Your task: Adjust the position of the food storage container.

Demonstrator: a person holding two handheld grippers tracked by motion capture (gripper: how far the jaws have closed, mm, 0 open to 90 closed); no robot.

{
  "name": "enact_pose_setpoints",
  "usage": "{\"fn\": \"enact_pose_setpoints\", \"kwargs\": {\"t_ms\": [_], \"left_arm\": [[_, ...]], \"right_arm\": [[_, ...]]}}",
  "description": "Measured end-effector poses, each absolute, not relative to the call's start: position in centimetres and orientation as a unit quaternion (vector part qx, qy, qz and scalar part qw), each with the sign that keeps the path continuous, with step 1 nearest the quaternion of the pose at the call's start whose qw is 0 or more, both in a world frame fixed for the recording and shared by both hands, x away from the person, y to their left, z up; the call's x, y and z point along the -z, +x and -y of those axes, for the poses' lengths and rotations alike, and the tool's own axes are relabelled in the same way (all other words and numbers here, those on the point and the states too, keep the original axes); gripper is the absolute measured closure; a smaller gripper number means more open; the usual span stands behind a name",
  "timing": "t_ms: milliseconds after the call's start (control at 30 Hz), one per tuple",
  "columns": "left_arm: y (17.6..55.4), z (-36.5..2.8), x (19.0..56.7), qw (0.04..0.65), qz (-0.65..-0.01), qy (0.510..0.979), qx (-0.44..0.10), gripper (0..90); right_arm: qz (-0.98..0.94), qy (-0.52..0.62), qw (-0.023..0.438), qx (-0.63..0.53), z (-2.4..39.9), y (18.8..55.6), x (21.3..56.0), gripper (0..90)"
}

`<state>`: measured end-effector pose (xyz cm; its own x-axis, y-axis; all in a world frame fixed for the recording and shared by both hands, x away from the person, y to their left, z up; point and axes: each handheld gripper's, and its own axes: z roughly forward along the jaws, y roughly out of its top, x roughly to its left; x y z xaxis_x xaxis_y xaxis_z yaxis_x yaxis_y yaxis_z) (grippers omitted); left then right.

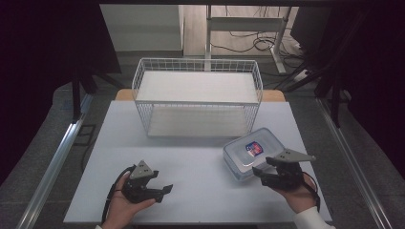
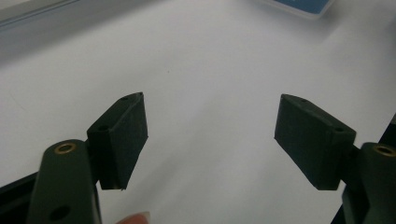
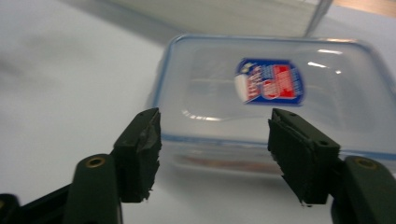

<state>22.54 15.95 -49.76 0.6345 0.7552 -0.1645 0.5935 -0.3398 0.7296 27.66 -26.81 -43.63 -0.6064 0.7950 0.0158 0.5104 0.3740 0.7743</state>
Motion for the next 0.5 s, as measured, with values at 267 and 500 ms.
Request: {"fn": "enact_pose_setpoints", "kwargs": {"t_ms": [267,500], "left_arm": [[22.6,-16.2,49.6,0.402,-0.417,0.809,-0.098,25.7],[22.8,-16.2,49.8,0.397,-0.415,0.813,-0.098,25.6]], "right_arm": [[-0.808,0.421,0.171,-0.374,28.8,32.3,42.2,56.3],[-0.803,0.451,0.17,-0.35,30.1,35.8,42.0,68.8]]}}
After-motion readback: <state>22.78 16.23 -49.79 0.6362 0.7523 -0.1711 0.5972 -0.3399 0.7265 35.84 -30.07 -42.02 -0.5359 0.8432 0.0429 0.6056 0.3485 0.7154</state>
